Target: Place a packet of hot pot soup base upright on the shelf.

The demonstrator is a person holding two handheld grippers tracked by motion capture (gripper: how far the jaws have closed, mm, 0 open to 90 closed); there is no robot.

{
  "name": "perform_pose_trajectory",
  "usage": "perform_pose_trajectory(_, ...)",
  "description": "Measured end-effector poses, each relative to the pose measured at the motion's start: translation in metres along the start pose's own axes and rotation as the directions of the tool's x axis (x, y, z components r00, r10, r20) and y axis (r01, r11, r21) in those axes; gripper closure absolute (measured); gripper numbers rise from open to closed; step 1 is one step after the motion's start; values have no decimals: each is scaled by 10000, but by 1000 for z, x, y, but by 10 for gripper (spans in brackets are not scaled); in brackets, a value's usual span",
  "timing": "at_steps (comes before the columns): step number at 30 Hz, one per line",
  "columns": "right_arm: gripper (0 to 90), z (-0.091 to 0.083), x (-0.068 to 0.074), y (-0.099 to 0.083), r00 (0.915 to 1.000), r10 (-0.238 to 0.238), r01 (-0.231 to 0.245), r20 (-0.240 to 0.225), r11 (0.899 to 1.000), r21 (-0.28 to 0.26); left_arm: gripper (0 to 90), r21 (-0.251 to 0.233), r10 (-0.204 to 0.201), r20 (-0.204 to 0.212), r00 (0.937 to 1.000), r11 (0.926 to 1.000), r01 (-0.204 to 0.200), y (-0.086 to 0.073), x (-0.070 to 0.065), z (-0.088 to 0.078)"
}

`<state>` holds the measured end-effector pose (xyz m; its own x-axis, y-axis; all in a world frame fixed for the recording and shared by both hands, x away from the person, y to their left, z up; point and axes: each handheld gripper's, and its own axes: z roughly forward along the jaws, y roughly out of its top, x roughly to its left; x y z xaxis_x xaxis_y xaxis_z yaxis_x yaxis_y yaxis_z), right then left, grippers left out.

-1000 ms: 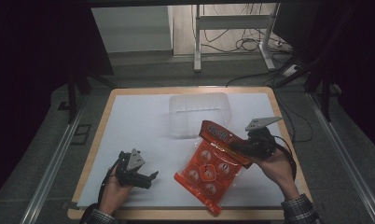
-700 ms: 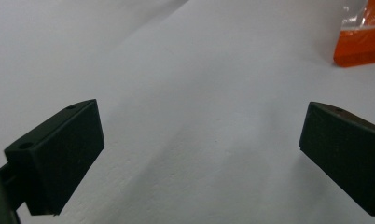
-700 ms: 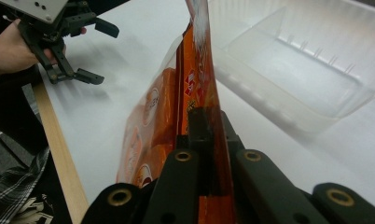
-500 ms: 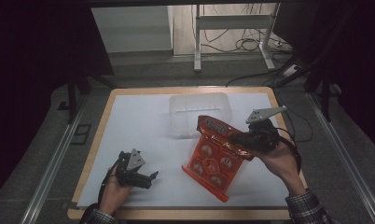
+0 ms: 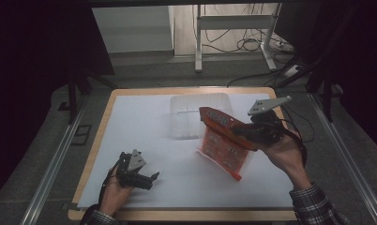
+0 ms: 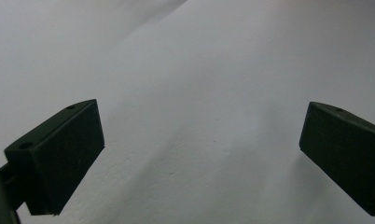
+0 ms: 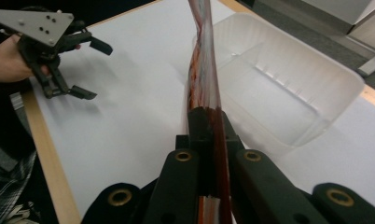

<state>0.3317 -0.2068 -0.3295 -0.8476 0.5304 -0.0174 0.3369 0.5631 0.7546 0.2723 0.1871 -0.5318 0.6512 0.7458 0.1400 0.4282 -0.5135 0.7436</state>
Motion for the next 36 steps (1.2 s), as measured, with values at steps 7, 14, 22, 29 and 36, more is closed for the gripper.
perform_pose_trajectory(7,891,-4,-12,4,9989,185,-183,420,9998,-68,0,-34,-103,14,9999,9999,103,0,0,0)
perform_pose_trajectory(14,891,-10,-27,9,9979,450,-440,464,9988,-221,0,-90,-270,212,9994,9996,271,0,2,-1)
perform_pose_trajectory(22,891,-16,-38,23,9971,651,-633,392,9970,-446,4,-401,-717,672,9952,9964,745,0,5,-4)
perform_pose_trajectory(29,891,-18,-48,38,9969,715,-692,338,9956,-638,3,-501,-796,797,9936,9952,837,0,6,-4)
perform_pose_trajectory(36,891,-15,-56,56,9967,737,-706,346,9941,-825,6,-684,-914,816,9925,9929,971,-2,8,-5)
